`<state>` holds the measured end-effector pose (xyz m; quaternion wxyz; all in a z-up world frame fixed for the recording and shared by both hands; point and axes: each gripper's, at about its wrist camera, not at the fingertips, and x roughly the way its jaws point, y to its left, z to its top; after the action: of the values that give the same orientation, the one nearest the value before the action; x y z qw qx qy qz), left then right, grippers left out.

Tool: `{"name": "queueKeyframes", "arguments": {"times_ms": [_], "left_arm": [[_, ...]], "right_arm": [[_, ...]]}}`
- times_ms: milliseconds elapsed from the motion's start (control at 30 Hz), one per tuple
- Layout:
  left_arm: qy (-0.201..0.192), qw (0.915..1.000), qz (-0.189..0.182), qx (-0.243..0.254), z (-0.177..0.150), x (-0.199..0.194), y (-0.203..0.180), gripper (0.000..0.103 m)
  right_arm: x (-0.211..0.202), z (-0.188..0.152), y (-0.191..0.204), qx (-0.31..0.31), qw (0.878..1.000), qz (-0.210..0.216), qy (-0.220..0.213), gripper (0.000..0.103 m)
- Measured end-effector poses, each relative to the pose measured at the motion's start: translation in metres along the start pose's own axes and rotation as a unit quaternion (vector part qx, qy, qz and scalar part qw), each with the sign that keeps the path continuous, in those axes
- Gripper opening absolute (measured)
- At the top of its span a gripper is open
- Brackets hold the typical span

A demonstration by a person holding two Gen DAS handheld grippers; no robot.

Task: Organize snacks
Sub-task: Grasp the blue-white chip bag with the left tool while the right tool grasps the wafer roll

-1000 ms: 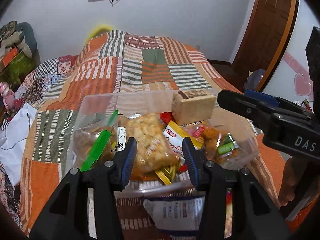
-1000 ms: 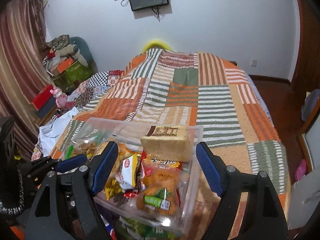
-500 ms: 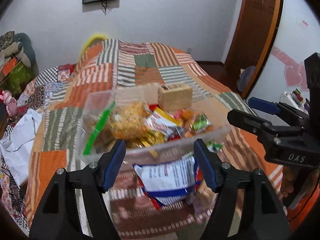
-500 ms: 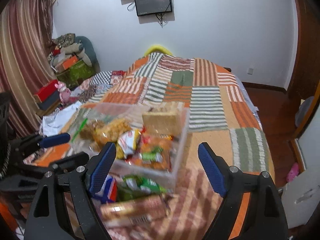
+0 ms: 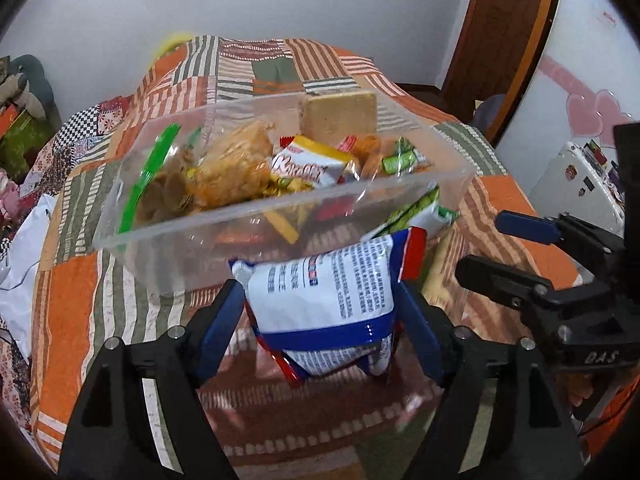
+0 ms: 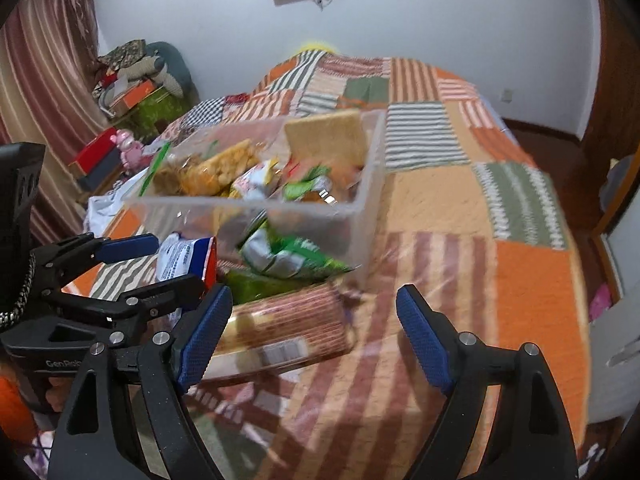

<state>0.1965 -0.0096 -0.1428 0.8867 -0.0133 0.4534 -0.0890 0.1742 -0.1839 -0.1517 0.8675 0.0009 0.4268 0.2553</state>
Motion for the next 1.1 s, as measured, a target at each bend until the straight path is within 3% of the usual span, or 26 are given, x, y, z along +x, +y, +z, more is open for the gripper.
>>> {"name": "queueKeyframes", "arguments": {"times_ms": [133, 300, 600, 800, 900, 1100], "left_arm": [[-0.002, 0.9999, 0.005, -0.008, -0.013, -0.003, 0.012, 0.079], [0.017, 0.9995, 0.013, -0.025, -0.031, -0.006, 0.032, 0.079], [0.041, 0.9979, 0.042, -0.030, -0.064, -0.017, 0.056, 0.079], [-0.007, 0.9988, 0.035, -0.035, -0.050, -0.044, 0.049, 0.079], [-0.024, 0.9977, 0.044, -0.045, -0.035, -0.046, 0.046, 0.087], [-0.007, 0.9928, 0.091, -0.077, -0.011, -0.012, 0.049, 0.089]], "right_arm": [[0.006, 0.002, 0.012, -0.008, 1.000, 0.007, 0.002, 0.082], [0.016, -0.005, 0.026, -0.041, 0.999, -0.013, 0.018, 0.082], [0.009, -0.021, 0.014, -0.041, 0.998, -0.009, 0.039, 0.082], [-0.006, -0.024, 0.006, -0.021, 0.999, -0.021, 0.027, 0.082], [-0.013, -0.027, 0.001, 0.001, 1.000, -0.002, 0.025, 0.082], [-0.010, -0.035, 0.005, 0.015, 0.998, 0.038, 0.044, 0.082]]}}
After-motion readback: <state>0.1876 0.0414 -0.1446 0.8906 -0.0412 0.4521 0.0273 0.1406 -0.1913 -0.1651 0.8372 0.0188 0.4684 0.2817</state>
